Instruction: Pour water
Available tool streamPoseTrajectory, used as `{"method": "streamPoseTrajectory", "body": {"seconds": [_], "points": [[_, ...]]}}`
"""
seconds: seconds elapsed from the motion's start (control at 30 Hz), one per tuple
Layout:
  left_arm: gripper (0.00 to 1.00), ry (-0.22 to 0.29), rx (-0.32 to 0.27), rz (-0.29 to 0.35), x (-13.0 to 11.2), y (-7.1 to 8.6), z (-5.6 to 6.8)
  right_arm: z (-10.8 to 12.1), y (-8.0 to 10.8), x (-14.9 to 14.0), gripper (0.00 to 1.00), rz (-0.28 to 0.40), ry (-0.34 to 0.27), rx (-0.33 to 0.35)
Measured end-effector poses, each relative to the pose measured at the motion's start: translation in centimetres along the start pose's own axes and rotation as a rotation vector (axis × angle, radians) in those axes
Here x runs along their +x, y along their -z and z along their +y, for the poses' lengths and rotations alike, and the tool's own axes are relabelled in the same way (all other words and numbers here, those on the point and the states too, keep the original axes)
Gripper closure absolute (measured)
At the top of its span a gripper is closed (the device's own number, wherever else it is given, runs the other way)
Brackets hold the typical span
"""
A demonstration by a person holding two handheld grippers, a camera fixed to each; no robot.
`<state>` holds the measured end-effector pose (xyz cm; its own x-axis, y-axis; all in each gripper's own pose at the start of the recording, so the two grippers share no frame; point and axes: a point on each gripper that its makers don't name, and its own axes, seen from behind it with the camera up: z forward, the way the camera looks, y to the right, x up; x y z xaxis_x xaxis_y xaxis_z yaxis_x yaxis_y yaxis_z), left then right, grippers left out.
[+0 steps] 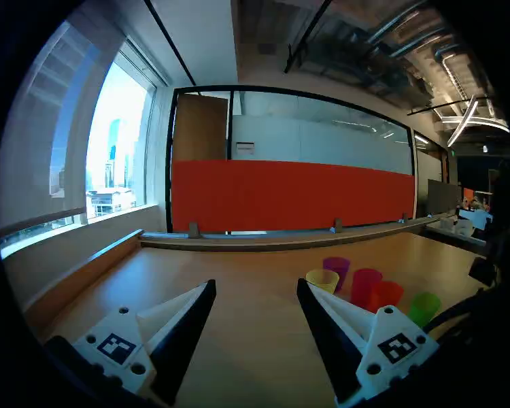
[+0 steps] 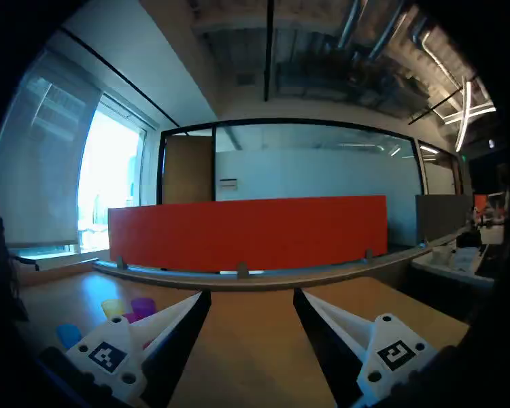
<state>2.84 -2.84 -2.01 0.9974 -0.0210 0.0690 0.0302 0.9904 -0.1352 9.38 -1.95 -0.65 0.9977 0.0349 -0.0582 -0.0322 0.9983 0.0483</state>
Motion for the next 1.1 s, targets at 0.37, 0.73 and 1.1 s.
{"method": "streamPoseTrajectory", "body": {"seconds": [0.37, 0.73, 1.1], "points": [[0.12, -0.044, 0.052, 0.033, 1.2, -0.7, 0.0, 1.1, 0.4, 0.1, 0.06, -0.002, 0.028, -0.043], [0.12, -0.066, 0.102, 0.066, 1.1, -0.6, 0.2, 2.2, 0.5, 1.8, 0.06, 0.007, 0.070, -0.081], [0.12, -0.052, 0.132, 0.076, -0.2, -1.0, 0.5, 2.7, 1.0, 2.0, 0.06, -0.009, 0.044, -0.112]]}}
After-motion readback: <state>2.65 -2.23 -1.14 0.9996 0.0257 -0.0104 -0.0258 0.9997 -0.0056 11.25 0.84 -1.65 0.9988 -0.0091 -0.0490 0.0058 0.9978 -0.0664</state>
